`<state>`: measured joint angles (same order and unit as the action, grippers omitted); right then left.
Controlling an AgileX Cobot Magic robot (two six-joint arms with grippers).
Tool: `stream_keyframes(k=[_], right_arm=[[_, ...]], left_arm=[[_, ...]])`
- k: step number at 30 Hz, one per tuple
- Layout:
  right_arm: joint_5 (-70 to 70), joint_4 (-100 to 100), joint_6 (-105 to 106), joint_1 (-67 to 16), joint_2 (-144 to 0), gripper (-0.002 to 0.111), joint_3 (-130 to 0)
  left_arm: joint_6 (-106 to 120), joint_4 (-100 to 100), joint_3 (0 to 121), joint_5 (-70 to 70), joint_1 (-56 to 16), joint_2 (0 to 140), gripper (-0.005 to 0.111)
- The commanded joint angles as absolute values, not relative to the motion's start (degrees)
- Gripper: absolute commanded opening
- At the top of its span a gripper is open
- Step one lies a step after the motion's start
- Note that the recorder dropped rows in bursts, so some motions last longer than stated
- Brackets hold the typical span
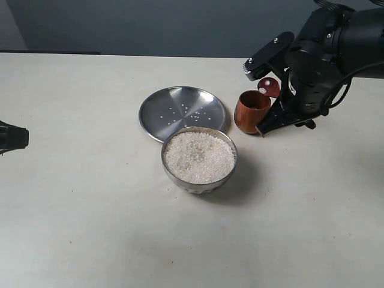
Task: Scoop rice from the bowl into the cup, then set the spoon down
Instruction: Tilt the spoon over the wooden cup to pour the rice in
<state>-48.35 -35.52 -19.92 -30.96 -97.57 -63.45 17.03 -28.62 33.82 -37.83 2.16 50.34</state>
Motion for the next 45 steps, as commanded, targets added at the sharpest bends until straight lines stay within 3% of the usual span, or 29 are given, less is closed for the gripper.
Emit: stream_keyframes(k=[1, 45], right_arm=[[-48.54, -35.61, -18.70, -30.76, -97.56, -0.001, -63.20], [-56.13, -46.46, -20.57, -34.38, -101.54, -0.001, -63.20]], left_arm=[[16.99, -28.83, 34.17, -37.38, 2.16, 50.64, 0.000], [16.99, -28.83, 34.17, -37.38, 2.16, 50.64, 0.000]])
